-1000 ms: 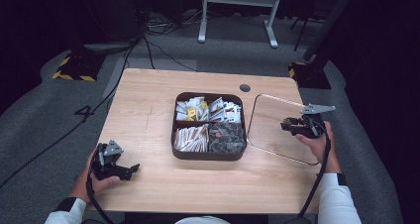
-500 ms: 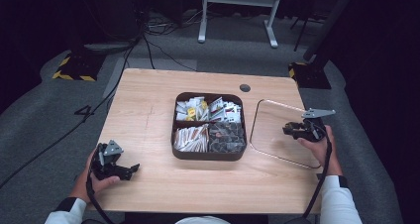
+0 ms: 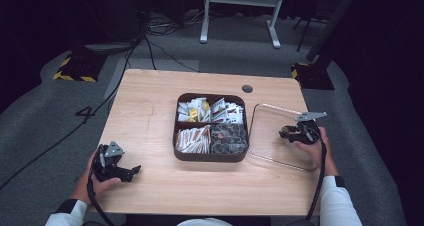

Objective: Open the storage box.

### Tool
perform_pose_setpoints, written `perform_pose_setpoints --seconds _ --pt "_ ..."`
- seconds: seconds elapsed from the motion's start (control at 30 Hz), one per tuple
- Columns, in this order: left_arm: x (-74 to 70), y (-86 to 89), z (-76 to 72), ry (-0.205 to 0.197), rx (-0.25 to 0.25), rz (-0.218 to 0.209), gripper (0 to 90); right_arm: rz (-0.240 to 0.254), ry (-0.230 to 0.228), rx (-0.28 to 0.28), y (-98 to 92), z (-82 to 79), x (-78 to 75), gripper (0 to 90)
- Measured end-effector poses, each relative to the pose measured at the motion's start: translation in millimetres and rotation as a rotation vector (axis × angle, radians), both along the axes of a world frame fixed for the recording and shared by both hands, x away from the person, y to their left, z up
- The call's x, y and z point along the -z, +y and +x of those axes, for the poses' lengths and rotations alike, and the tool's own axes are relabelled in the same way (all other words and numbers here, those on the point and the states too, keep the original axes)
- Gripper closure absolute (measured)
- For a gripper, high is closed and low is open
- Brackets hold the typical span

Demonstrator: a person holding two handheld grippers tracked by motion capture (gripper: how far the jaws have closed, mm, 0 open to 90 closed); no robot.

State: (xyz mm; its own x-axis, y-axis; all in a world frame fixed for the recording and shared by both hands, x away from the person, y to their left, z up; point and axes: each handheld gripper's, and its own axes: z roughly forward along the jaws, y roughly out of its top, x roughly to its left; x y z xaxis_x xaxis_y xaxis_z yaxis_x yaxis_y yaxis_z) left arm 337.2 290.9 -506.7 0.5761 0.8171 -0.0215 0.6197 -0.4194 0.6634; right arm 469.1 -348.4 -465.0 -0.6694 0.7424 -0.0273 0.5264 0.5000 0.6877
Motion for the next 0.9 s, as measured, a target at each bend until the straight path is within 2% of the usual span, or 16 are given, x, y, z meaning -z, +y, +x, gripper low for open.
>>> perform_pose_setpoints --seconds 0.47,0.53,0.6,0.67,0.9 --pt "0.0 0.0 0.0 0.000 0.000 0.000 0.1 -0.040 0.031 0.011 6.4 5.6 14.9 58.2" --pt "0.0 0.0 0.0 0.000 0.000 0.000 0.1 -0.023 0.031 0.014 5.0 5.7 14.9 57.3" --pt "0.0 0.0 0.0 0.000 0.000 0.000 0.1 0.050 0.012 0.019 1.0 5.0 10.7 55.8" --pt "0.0 0.0 0.0 0.000 0.000 0.000 0.1 0.089 0.001 0.031 -3.1 4.1 6.5 53.8" --pt "0.0 0.0 0.0 0.000 0.000 0.000 0.1 0.092 0.006 0.057 -7.6 4.1 6.0 47.5"
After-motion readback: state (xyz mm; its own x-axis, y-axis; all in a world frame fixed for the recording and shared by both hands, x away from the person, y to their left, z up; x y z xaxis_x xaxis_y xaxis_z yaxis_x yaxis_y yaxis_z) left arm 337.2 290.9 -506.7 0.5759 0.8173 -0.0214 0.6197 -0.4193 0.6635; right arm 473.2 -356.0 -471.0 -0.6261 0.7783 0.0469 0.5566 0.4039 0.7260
